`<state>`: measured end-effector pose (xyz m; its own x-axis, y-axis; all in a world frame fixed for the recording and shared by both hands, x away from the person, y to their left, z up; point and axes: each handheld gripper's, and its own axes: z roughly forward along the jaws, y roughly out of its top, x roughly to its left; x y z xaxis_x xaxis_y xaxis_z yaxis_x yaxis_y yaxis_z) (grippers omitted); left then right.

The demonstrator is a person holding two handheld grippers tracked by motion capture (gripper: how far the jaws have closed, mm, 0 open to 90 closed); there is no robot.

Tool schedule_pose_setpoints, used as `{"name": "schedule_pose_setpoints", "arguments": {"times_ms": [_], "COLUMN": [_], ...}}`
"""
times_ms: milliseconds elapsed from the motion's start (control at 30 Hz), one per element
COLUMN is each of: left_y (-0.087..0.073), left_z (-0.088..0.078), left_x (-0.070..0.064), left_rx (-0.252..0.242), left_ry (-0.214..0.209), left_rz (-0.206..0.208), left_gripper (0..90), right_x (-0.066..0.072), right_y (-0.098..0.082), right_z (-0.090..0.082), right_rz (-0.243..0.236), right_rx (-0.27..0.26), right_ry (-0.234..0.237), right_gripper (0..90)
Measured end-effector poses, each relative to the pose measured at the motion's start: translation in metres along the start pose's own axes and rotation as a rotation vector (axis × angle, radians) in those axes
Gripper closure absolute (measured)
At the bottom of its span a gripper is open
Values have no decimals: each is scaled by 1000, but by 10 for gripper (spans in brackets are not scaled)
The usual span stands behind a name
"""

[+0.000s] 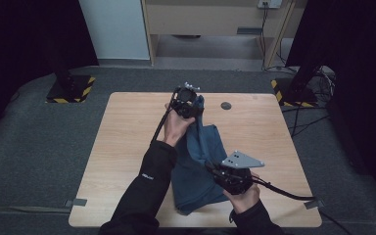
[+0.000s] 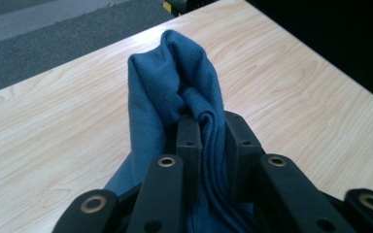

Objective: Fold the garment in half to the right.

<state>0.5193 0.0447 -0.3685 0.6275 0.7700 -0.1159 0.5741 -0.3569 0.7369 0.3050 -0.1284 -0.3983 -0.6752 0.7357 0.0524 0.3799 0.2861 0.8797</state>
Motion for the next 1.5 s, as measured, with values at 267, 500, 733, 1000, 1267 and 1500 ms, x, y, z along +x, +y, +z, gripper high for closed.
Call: {"name": "schedule_pose_setpoints", "arguments": {"times_ms": [267, 500, 733, 1000, 1267, 1500], "left_y": [0, 0, -3, -33, -60, -85], "left_z": [29, 37, -3, -20, -28, -23], "left_x": [-8, -13, -2, 29, 41, 39], "left_rx": [51, -28, -115, -133, -123, -130], "left_ry": [36, 33, 128, 174, 224, 236], "left_rz": [14, 0, 34, -2, 19, 19], "left_gripper": [781, 592, 424, 329, 242, 162], "right_x": [-15, -45, -78, -69, -62, -58], "right_y": [-16, -35, -38, -28, -25, -31], "right_z": [9, 22, 13, 11, 20, 31], "right_rz": [47, 102, 102, 55, 36, -6], "right_rx": [38, 103, 57, 4, -12, 8], "right_ry": [-28, -147, -198, -164, -111, -70], "right_gripper": [803, 561, 358, 285, 232, 183]}}
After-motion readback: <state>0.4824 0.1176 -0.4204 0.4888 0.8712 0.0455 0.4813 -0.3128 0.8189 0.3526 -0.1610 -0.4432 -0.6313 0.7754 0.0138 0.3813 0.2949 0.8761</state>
